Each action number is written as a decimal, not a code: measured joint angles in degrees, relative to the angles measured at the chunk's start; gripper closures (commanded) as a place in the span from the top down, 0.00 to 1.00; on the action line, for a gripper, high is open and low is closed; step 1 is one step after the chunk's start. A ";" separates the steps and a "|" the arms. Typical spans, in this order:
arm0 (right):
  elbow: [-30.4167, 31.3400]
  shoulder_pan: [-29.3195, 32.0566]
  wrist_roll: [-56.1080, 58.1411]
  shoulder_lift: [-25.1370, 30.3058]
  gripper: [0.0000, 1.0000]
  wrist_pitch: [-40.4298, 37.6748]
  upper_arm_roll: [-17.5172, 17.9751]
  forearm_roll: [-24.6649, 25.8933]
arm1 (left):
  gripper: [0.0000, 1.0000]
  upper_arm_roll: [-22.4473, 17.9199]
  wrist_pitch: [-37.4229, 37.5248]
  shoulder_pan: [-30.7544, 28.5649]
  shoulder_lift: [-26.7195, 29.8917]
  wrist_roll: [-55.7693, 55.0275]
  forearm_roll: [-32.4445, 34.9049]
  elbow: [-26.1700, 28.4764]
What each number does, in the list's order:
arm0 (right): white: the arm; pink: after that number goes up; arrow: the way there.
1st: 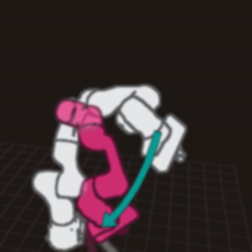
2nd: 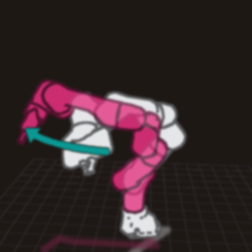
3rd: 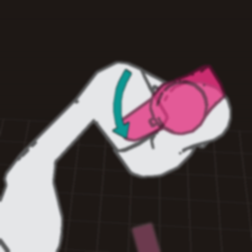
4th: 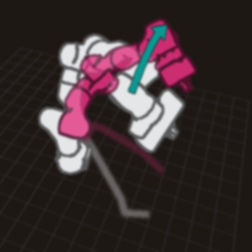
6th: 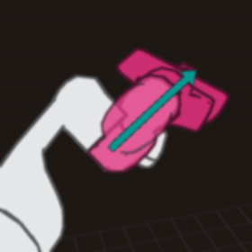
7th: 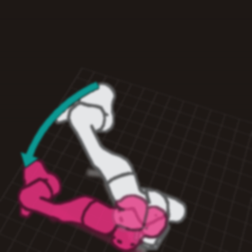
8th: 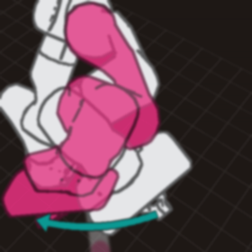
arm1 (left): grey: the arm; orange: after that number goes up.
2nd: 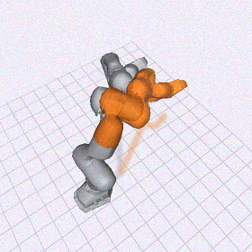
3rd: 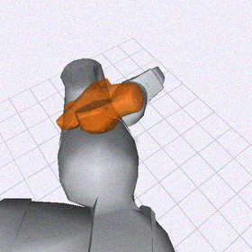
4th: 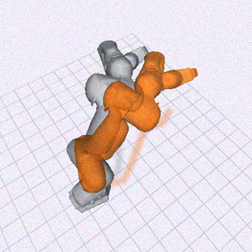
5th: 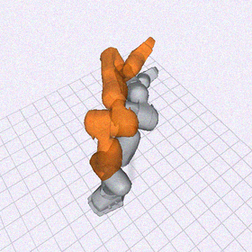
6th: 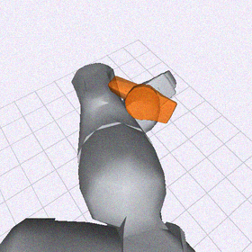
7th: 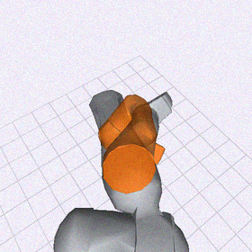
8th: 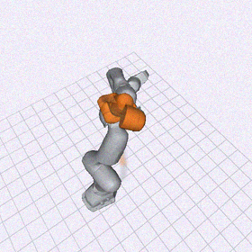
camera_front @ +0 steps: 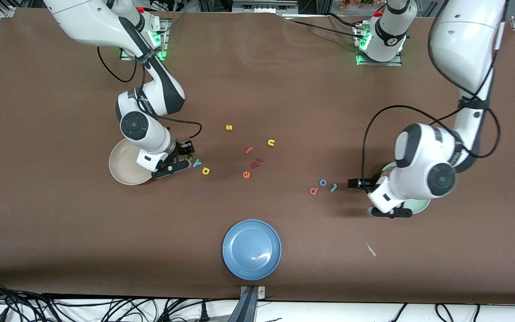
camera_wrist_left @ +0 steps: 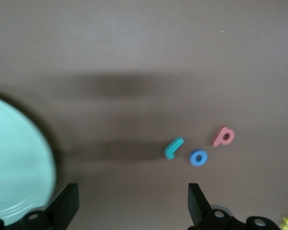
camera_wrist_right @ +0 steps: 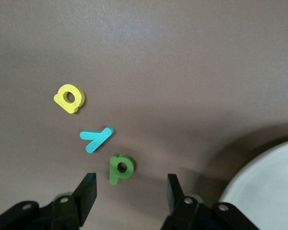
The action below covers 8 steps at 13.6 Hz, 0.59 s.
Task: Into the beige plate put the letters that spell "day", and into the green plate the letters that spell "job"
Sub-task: 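Grasp the green p with the right gripper while the left grasps teal l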
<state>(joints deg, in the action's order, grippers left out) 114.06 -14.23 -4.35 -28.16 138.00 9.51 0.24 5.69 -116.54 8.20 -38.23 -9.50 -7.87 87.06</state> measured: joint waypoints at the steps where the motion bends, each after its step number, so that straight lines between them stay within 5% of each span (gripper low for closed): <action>1: 0.01 -0.19 -0.23 -0.08 0.66 0.03 0.01 0.00 | 0.87 0.00 -2.25 1.33 -1.05 -1.80 0.00 0.56; 4: 0.01 -0.95 -0.47 -1.01 0.65 0.98 0.01 0.00 | 0.52 -0.01 -8.17 4.06 -4.39 -6.69 0.00 1.16; 8: 0.03 -1.02 -0.49 -2.57 0.61 2.01 -0.01 0.00 | 0.48 -0.36 -8.78 4.19 -5.88 -7.20 0.33 1.33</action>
<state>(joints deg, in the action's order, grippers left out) 114.09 -15.25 -4.84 -30.73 140.01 9.50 0.23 5.33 -125.32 12.39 -44.10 -16.70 -7.54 88.39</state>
